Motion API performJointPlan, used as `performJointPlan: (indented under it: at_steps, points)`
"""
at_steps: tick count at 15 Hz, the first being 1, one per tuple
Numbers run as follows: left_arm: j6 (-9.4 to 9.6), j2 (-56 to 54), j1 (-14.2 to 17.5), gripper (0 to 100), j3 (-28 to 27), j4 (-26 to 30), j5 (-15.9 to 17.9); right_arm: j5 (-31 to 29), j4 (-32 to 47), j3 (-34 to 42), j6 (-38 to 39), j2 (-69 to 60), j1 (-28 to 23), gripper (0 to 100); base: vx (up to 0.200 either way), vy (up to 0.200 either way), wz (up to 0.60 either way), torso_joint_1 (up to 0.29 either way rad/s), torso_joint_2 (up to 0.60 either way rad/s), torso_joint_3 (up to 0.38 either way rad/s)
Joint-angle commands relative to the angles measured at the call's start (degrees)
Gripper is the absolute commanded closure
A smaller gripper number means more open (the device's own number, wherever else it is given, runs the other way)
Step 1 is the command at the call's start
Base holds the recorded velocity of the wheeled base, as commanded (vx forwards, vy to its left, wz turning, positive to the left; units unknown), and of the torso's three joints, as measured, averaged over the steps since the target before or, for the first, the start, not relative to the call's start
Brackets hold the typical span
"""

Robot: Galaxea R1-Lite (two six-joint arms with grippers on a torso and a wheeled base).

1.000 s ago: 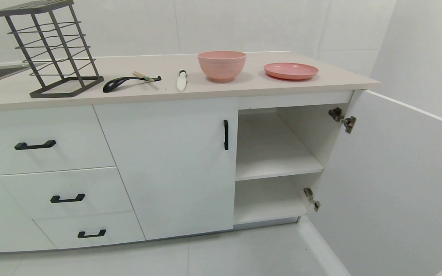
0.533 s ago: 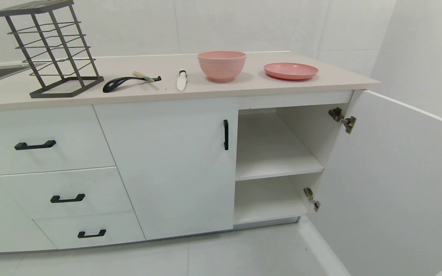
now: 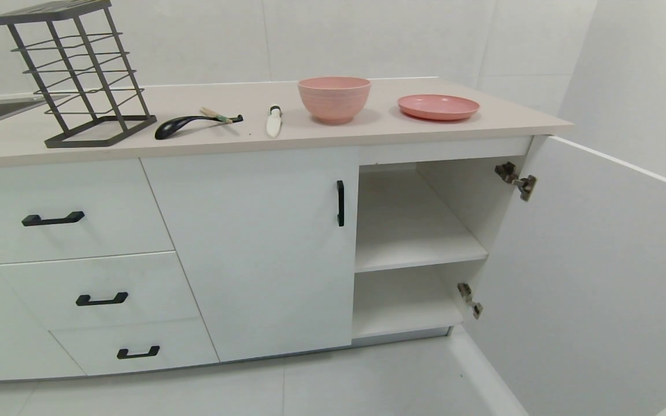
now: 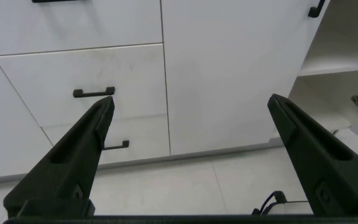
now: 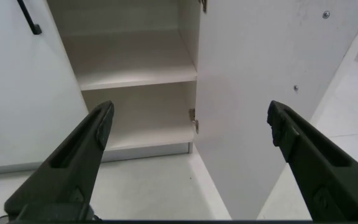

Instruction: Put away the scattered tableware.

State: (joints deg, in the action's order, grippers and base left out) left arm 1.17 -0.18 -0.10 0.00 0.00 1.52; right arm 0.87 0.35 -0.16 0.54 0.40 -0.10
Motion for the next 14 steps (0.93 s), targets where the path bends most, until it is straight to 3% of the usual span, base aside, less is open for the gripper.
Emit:
performJointPlan:
  at_steps: [1, 5, 11, 14]
  points:
    - [-0.29, 0.2, 0.0, 0, 0.0, 0.0, 0.0, 0.0, 0.0, 0.0, 0.0, 0.2, 0.0, 0, 0.000, 0.000, 0.00, 0.000, 0.00, 0.000]
    - [-0.56, 0.2, 0.0, 0, 0.0, 0.0, 0.0, 0.0, 0.0, 0.0, 0.0, 0.2, 0.0, 0, 0.200, 0.000, 0.00, 0.002, 0.00, 0.005]
    - [-1.35, 0.2, 0.0, 0, 0.0, -0.1, -0.2, 0.0, 0.0, 0.1, 0.0, 0.2, 0.0, 0, 0.200, -0.200, 0.00, 0.002, 0.01, 0.002]
    - [-1.43, 0.2, 0.0, 0, 0.0, -0.1, -0.2, 0.0, 0.0, 0.0, 0.0, 0.2, 0.0, 0, 0.000, 0.000, 0.00, 0.000, 0.00, 0.000]
